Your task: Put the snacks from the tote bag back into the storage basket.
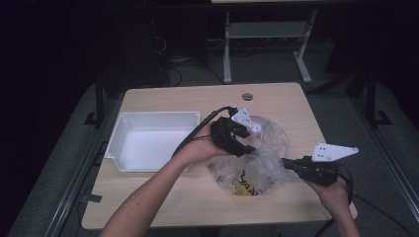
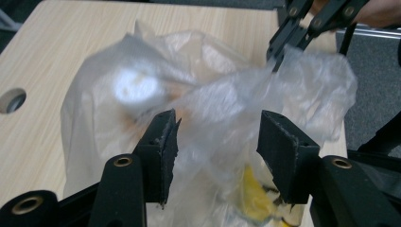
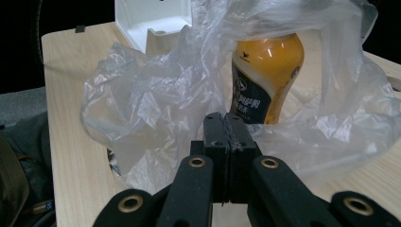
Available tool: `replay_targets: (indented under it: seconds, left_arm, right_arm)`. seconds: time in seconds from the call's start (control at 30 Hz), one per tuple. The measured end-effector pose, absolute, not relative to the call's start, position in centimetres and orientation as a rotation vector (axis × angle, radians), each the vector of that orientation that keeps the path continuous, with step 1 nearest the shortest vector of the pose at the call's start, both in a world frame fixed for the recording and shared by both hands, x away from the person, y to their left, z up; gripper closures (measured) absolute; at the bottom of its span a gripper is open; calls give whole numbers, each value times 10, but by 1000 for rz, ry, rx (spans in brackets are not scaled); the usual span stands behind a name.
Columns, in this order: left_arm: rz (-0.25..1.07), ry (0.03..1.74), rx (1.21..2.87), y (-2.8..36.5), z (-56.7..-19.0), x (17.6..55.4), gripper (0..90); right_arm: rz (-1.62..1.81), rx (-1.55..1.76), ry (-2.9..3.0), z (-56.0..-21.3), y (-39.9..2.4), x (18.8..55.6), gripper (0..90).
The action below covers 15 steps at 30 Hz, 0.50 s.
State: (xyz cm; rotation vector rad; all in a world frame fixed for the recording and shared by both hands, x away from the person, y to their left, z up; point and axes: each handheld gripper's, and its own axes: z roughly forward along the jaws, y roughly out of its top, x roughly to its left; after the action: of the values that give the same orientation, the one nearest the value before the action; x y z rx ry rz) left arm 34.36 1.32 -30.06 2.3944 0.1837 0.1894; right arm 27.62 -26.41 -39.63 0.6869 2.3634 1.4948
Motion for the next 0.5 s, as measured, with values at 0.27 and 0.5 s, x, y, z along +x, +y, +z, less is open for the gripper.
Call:
replay_targets:
  seconds: [0.27, 0.5]
  left_arm:
    - [220, 210, 2441, 2, -310, 349, 432]
    - [287, 209, 2485, -3, -318, 349, 676]
  right_arm:
    - [1504, 655, 2363, -393, -260, 275, 890]
    - [1534, 639, 2348, -389, -260, 274, 890]
